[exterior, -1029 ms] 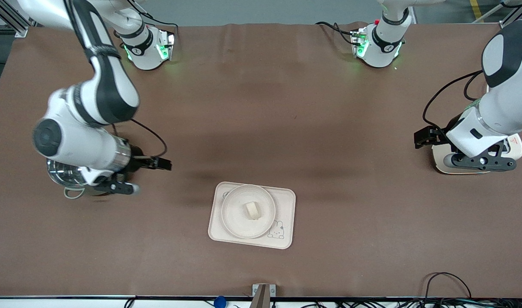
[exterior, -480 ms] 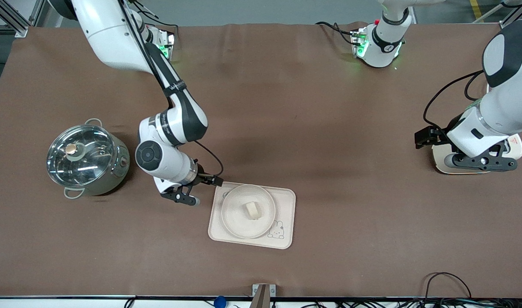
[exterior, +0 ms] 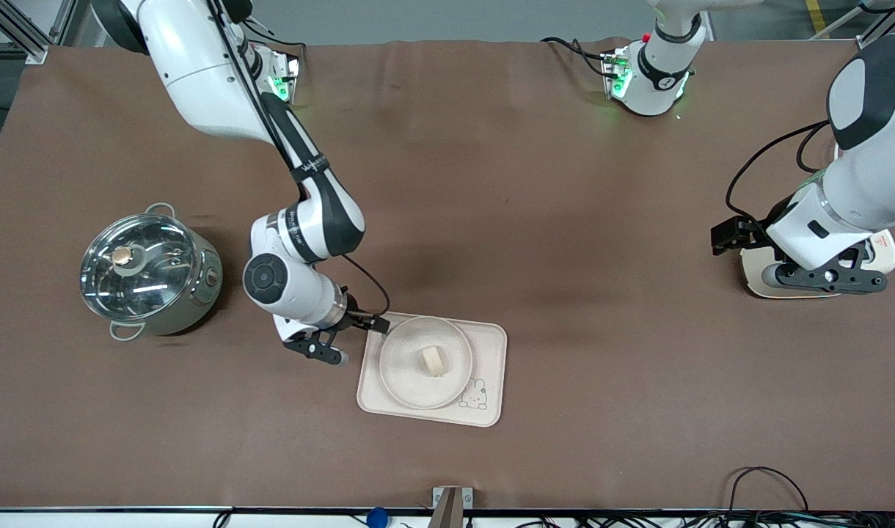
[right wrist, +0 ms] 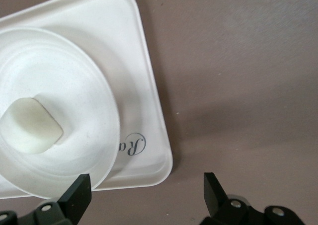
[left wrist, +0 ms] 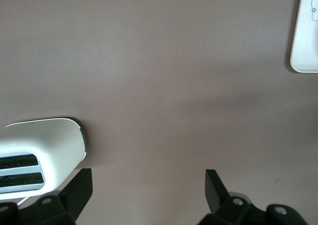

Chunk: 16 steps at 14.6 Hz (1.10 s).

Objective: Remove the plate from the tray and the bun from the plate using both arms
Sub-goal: 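Lower the right gripper and grasp the white plate's rim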

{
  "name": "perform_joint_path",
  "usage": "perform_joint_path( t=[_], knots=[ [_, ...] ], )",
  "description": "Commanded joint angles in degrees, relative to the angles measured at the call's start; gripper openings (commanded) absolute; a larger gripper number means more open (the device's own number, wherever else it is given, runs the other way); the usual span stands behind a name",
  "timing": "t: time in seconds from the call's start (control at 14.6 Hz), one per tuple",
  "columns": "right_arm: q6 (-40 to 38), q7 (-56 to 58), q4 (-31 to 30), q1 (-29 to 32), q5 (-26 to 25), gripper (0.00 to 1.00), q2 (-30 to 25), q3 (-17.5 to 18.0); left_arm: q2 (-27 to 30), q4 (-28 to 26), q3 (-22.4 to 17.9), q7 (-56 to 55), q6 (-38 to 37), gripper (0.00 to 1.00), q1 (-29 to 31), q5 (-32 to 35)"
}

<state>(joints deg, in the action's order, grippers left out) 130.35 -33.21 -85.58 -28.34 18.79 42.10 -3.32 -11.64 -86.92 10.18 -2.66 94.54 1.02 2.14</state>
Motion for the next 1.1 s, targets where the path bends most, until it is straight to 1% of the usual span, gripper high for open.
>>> perform_joint_path(
  t=[0.0, 0.27, 0.48, 0.69, 0.75, 0.82, 0.89, 0.96, 1.03],
  knots=[
    [0.4, -1.3, 1.3, -0.6, 1.0, 1.0, 1.2, -0.2, -0.7, 0.9, 0.0, -0.1, -0.1, 1.0, -0.1, 0.6],
    [6.7, -3.3, 2.2, -2.2, 1.0, 1.0, 4.8, -0.2, -1.3, 0.9, 0.1, -0.1, -0.1, 1.0, -0.1, 0.1],
    [7.2, -4.9, 6.6, -2.8, 1.0, 1.0, 8.4, -0.2, -1.6, 0.9, 0.1, -0.2, -0.1, 1.0, -0.3, 0.4],
    [7.2, -4.7, 8.6, -2.6, 1.0, 1.0, 9.4, -0.2, -2.2, 0.9, 0.1, -0.1, -0.1, 1.0, -0.1, 0.5],
    [7.1, -4.6, 8.6, -2.5, 1.0, 0.97, 9.4, -0.2, -2.2, 0.9, 0.1, -0.1, -0.1, 1.0, -0.1, 0.5],
    [7.1, -4.6, 8.6, -2.4, 1.0, 0.87, 9.4, -0.2, -2.2, 0.9, 0.1, -0.1, -0.1, 1.0, -0.1, 0.5],
    [7.1, -4.5, 8.5, -2.4, 1.0, 0.72, 9.4, -0.2, -2.2, 0.9, 0.1, -0.1, -0.1, 1.0, -0.1, 0.5],
    [7.1, -4.5, 8.5, -2.4, 1.0, 0.55, 9.5, -0.2, -2.2, 0.9, 0.1, -0.1, -0.1, 1.0, -0.1, 0.5],
    [7.1, -4.3, 8.4, -2.5, 0.9, 0.36, 9.6, -0.2, -2.2, 0.9, 0.1, -0.1, -0.1, 1.0, -0.1, 0.6]
  ],
)
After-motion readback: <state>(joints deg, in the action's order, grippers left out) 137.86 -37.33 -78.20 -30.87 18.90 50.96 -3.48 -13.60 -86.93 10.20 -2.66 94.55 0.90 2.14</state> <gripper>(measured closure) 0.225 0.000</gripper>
